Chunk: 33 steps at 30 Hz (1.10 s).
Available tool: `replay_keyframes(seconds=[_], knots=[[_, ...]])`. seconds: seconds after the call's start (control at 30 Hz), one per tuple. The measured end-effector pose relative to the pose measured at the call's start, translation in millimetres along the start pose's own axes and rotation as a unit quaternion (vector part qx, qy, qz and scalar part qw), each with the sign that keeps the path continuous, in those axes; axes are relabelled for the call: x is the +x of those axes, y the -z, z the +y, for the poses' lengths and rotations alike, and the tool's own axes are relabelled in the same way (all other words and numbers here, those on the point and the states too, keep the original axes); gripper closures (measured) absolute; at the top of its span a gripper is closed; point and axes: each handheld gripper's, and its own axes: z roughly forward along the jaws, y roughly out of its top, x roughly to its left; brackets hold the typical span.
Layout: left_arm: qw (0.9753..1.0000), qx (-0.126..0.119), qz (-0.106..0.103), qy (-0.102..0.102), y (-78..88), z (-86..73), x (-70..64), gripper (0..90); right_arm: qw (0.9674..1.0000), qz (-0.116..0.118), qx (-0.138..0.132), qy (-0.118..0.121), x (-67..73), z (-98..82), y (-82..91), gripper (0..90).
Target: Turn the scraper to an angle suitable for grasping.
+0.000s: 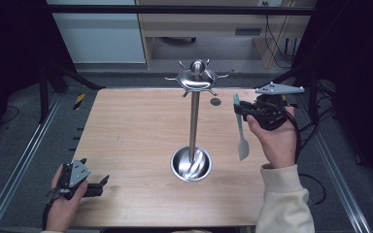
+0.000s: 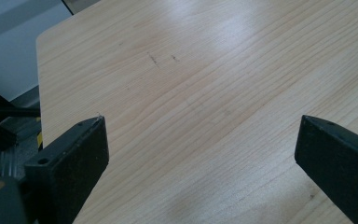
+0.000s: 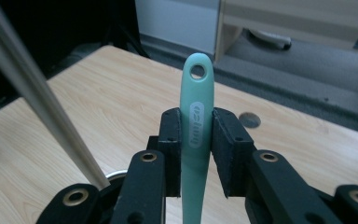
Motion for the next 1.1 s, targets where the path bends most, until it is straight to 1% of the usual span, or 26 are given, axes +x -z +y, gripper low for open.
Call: replay_keyframes(seconds=[0.07,0.1,0.17,0.2,0.27,0.43,0.57,0.8,0.93,1.1], knots=[[1.0,0.001,-0.001,-0.002,0.0,0.4,-0.7,2.6,0.9997,0.009,-0.021,0.006,3.5,1.8,9.4,74.2],[1.0,0.0,-0.002,-0.002,-0.3,0.5,-1.3,2.6,0.9997,0.009,-0.021,0.006,3.5,1.8,9.4,74.2],[1.0,0.0,-0.002,-0.002,0.0,0.6,-1.5,2.6,0.9994,0.009,-0.031,0.008,5.7,2.7,16.4,74.2],[1.0,0.002,-0.001,-0.005,0.7,0.7,-1.0,2.7,0.9992,0.013,-0.037,0.008,6.5,2.9,19.7,74.2],[1.0,0.0,0.0,-0.002,1.3,0.6,-0.8,2.6,0.9984,0.023,-0.051,0.008,7.8,3.5,26.7,74.2],[1.0,-0.002,-0.001,-0.002,0.7,2.0,0.4,2.6,0.9973,0.025,-0.068,0.013,10.8,4.6,40.2,74.2],[0.9999,0.006,-0.001,-0.014,-0.6,1.9,-1.5,2.6,0.9969,0.029,-0.072,0.011,10.1,4.3,44.1,74.2],[0.9999,0.004,0.0,-0.016,0.7,2.6,-2.3,2.6,0.9969,0.027,-0.073,0.013,12.9,4.6,44.6,74.2],[0.9998,0.005,-0.002,-0.019,-0.5,2.9,-3.0,2.6,0.9961,0.028,-0.081,0.016,14.5,5.9,51.1,74.1],[0.9999,0.004,-0.001,-0.016,0.3,2.6,-2.1,2.6,0.9954,0.028,-0.089,0.019,16.5,7.3,57.5,74.1]])
